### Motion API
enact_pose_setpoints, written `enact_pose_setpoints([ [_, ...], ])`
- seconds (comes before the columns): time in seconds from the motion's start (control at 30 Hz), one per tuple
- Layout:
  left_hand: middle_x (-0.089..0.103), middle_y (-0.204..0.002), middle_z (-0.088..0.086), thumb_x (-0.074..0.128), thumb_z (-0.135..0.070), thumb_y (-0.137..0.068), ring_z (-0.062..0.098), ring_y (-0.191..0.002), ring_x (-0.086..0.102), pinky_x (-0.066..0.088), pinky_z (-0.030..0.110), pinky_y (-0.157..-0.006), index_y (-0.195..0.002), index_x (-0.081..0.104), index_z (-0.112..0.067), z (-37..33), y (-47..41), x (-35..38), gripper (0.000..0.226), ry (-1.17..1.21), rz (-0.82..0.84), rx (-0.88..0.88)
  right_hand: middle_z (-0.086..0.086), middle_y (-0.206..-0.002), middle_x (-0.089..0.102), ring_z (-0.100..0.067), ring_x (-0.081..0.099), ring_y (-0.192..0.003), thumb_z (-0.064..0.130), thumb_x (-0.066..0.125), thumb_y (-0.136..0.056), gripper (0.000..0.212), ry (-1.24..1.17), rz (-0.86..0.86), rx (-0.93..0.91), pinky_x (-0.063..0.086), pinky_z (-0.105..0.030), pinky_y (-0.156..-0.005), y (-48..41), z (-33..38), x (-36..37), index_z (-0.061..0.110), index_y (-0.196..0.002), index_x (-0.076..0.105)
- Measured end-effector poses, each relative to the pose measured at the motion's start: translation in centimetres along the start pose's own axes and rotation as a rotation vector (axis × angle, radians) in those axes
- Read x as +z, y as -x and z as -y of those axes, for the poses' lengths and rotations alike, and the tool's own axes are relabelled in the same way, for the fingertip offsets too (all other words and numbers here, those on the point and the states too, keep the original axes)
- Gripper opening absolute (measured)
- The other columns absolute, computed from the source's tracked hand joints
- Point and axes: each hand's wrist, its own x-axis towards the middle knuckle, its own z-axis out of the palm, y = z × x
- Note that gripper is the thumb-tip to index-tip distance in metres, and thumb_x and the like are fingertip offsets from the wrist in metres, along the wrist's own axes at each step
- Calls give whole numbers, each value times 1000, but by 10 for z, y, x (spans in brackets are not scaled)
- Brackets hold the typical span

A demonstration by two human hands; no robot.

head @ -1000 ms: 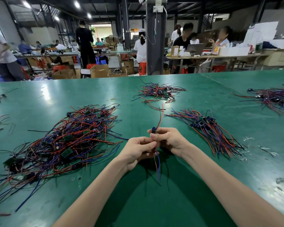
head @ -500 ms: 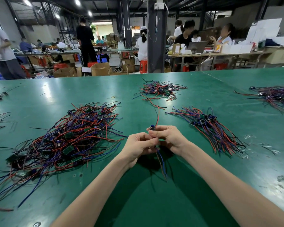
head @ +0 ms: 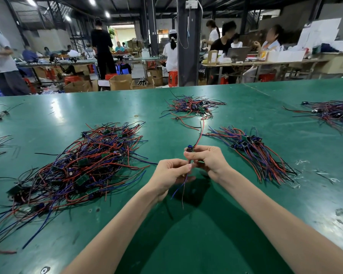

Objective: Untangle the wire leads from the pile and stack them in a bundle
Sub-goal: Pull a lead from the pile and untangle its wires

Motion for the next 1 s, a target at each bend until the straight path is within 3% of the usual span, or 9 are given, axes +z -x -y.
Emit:
enact_pose_setpoints([
  [0.17,53,-57,2,58,-1,-90,3,-52,55,59,30,-69,-83,62,7,-2,0,-2,11,-51,16,10,-3,-58,59,-8,41,-46,0,78,-68,12,45,-17,26,43,-23,-53,-1,-3,-2,2,-77,70],
  [0.33,67,-68,-4,53,5,-91,2,-63,60,58,24,-70,-88,65,-1,-2,3,2,13,-80,67,52,-2,-54,56,-5,41,-42,-1,77,-69,11,-18,-48,40,44,-18,-42,-5,-3,-7,0,-76,69],
  [0.5,51,-51,-5,54,-4,-94,4,-46,44,58,26,-67,-76,62,1,-3,4,3,20,-130,45,61,1,-54,57,-6,42,-45,4,78,-70,13,65,-48,33,40,-18,-42,-7,-7,-10,3,-78,68],
  [0.63,64,-75,4,57,2,-90,9,-63,60,54,21,-73,-91,67,-5,-1,8,5,11,-230,72,113,-1,-54,56,-8,40,-46,1,77,-71,11,-1,-67,30,40,-18,-41,-11,-6,-13,3,-72,67],
  [0.8,57,-56,-5,54,-2,-93,5,-54,57,57,22,-69,-78,63,1,-4,8,6,17,-163,96,77,2,-51,55,-7,41,-45,2,76,-72,13,69,-73,13,39,-18,-41,-10,-7,-14,1,-80,67],
  [0.93,66,-72,-5,57,1,-91,8,-69,63,51,16,-71,-91,67,-5,-4,12,6,11,-206,121,122,1,-52,55,-8,40,-47,0,76,-72,12,26,-91,10,38,-18,-39,-10,-4,-16,1,-78,66],
  [1.0,66,-74,-3,58,-2,-91,11,-71,64,51,18,-73,-87,67,-7,-4,13,7,11,-235,130,109,3,-49,55,-9,41,-48,0,76,-73,11,43,-102,9,38,-19,-39,-11,-4,-19,2,-76,65],
])
